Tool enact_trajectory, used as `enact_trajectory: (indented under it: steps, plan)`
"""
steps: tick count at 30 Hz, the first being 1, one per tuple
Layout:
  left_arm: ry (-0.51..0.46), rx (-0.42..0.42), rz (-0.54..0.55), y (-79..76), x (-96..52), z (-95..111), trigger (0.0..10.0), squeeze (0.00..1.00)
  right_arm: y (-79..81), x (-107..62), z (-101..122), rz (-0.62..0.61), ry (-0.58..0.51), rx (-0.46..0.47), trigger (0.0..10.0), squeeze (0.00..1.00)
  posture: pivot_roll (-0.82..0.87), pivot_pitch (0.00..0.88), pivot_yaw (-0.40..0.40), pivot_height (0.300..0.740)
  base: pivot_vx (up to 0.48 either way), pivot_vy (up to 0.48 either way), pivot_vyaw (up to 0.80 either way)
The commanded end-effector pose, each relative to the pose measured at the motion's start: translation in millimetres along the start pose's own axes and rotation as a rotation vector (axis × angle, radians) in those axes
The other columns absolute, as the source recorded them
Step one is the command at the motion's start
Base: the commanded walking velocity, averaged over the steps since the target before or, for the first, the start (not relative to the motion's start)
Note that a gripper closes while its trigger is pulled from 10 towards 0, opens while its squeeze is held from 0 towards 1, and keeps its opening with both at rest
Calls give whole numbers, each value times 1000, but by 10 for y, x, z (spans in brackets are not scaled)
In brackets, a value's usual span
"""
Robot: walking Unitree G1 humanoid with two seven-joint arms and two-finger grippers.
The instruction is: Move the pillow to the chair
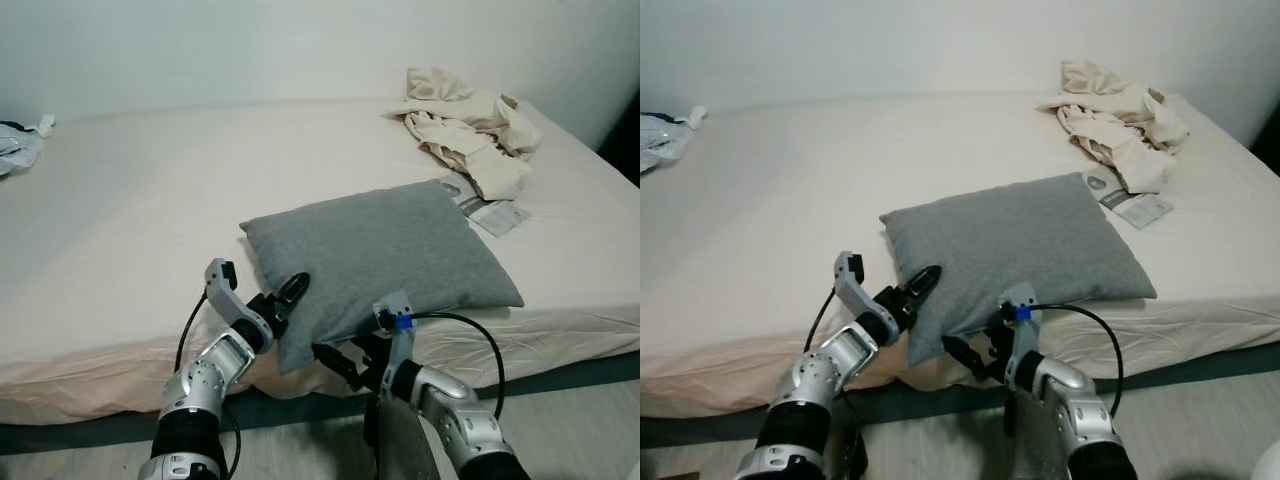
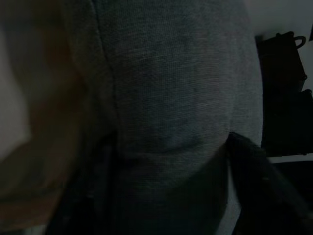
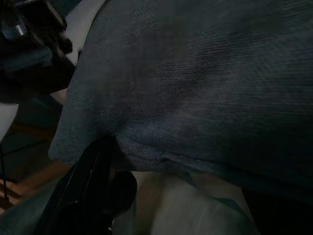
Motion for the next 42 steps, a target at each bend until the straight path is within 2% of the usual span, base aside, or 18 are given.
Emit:
enact_trajectory:
  steps: [1, 8, 13, 14, 17, 20, 21, 24, 25, 27, 29, 30, 31, 34, 37, 39, 40, 42]
  plan:
    - [62, 2, 11, -19, 56, -153, 0, 0, 34, -26, -168, -15, 63, 5, 10000, 0, -56, 128, 0, 543, 0, 0, 0]
    - [65, 56, 59, 86, 20, -144, 0, 0, -14, -77, -172, -63, 48, 31, 10000, 0, -54, 131, 6, 543, 0, 0, 0]
    - [8, 69, 113, 189, -24, 19, 0, 0, -17, -108, -106, -38, 21, 45, 10000, 0, -53, 131, 6, 543, 0, 0, 0]
    - [-25, 97, 148, 242, -51, 135, 0, 0, -67, -148, -117, -60, 26, 36, 10000, 0, -51, 132, 5, 543, 0, 0, 0]
    - [-45, 117, 176, 281, -72, 216, 0, 0, -121, -180, -134, -92, 36, 22, 10000, 0, -51, 133, 5, 543, 0, 0, 0]
    - [-109, 199, 235, 377, -174, 575, 0, 0, -364, -325, -111, -240, 24, -17, 10000, 0, -56, 137, 6, 543, 0, 0, 0]
    - [-109, 199, 235, 377, -174, 575, 0, 0, -364, -325, -111, -240, 24, -17, 10000, 0, -56, 137, 6, 543, 0, 0, 0]
    - [-105, 336, 218, 378, -280, 849, 0, 0, -630, -513, -130, -413, 11, 5, 10000, 0, -52, 141, 7, 543, 0, 0, 0]
    - [-105, 336, 218, 378, -280, 849, 0, 0, -630, -513, -130, -413, 11, 5, 10000, 0, -52, 141, 7, 543, 0, 0, 0]
    - [-71, 409, 186, 359, -334, 930, 0, 0, -757, -619, -138, -516, 7, 6, 10000, 0, -49, 141, 9, 543, 0, 0, 0]
    - [-52, 446, 176, 353, -381, 994, 0, 0, -858, -704, -111, -611, -10, 1, 10000, 0, -48, 141, 10, 543, 0, 0, 0]
    - [-52, 446, 176, 353, -381, 994, 0, 0, -858, -704, -111, -611, -10, 1, 10000, 0, -48, 141, 10, 543, 0, 0, 0]
    - [-64, 471, 171, 328, -440, 1119, 0, 0, -996, -833, -11, -723, -71, 12, 10000, 0, -45, 142, 14, 543, 0, 0, 0]
    - [-74, 486, 168, 309, -470, 1188, 0, 0, -1064, -906, 63, -773, -113, 18, 10000, 0, -43, 137, 15, 543, 0, 0, 0]
    - [-85, 506, 191, 330, -517, 1266, 0, 0, -1167, -1016, 225, -830, -210, 29, 10000, 0, -43, 137, 15, 543, 0, 0, 0]
    - [-100, 520, 226, 382, -569, 1340, 0, 0, -1323, -1229, 440, -946, -373, 80, 10000, 0, -42, 137, 13, 543, 0, 0, 0]
    - [-100, 520, 226, 382, -569, 1340, 0, 0, -1323, -1229, 440, -946, -373, 80, 10000, 0, -42, 137, 13, 543, 0, 0, 0]
    - [-108, 537, 253, 427, -606, 1383, 0, 0, -1500, -1505, 550, -1099, -471, 137, 10000, 0, -41, 136, 12, 543, 0, 0, 0]
Point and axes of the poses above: a point about 5 cm out from each wrist's last joint towards the gripper, its own x axis pointing out of the wrist towards the gripper, its own z axis along the axis of the wrist's last joint, y = z × x, the point moved 2 cm from there along x, pointing out of the wrist towards the gripper, and after that the axes turned 8 degrees about -x, right-handed, at the moved point
